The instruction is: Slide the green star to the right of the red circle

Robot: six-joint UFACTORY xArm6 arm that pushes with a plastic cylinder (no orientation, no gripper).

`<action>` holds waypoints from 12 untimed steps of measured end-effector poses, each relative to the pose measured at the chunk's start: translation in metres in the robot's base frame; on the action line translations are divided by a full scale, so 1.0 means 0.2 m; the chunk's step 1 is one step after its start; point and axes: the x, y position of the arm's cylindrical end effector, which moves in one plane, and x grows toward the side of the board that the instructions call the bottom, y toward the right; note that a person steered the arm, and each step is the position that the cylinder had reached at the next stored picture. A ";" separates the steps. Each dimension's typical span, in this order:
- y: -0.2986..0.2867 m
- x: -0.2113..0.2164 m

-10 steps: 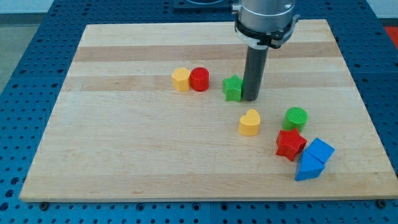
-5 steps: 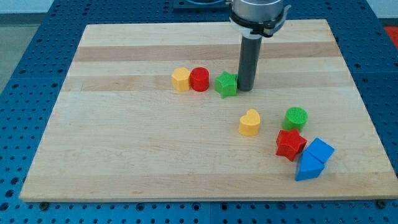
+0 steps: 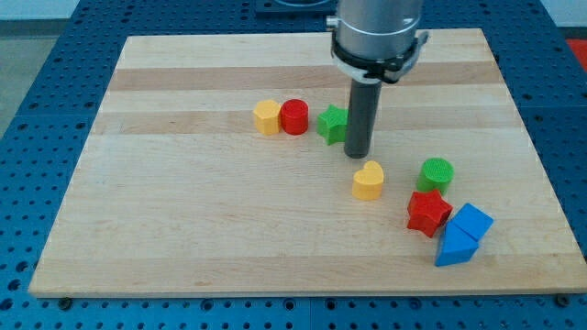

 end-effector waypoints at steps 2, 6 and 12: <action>-0.01 0.00; -0.01 -0.07; -0.08 -0.11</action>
